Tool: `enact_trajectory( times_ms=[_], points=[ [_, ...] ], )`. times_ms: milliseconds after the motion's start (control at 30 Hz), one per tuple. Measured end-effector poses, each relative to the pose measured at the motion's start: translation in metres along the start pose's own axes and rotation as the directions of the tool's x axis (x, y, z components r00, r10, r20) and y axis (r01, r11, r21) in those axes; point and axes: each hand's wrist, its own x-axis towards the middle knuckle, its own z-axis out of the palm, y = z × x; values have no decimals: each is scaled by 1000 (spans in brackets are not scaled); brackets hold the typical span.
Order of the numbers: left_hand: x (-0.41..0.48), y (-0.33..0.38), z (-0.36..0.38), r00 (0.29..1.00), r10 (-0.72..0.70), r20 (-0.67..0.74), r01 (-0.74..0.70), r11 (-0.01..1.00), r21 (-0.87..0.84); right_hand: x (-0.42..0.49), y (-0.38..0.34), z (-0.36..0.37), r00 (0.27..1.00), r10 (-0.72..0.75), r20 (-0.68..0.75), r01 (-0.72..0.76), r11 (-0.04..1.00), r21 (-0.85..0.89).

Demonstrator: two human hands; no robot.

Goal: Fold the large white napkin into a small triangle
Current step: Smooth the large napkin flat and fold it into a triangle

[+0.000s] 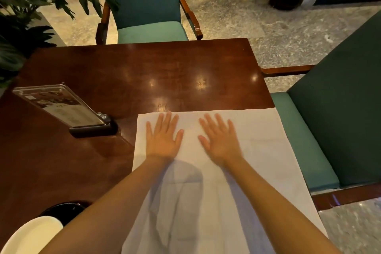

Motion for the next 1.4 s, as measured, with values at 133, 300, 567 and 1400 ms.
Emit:
enact_trajectory(
  times_ms=[133,300,567,1400],
  points=[
    [5,-28,-5,1000,-11,5,11,999,30,-21,81,-10,971,236,-28,-237,970,-55],
    [6,-29,-5,1000,0,-16,0,999,49,-31,124,-23,904,417,-94,-414,909,59],
    [-2,-23,-10,998,1,68,-5,998,58,-9,143,-35,604,765,-225,-620,628,470],
    [-109,-10,19,999,45,-22,-45,999,13,-52,89,-52,694,590,-412,-254,736,627]
  ],
)
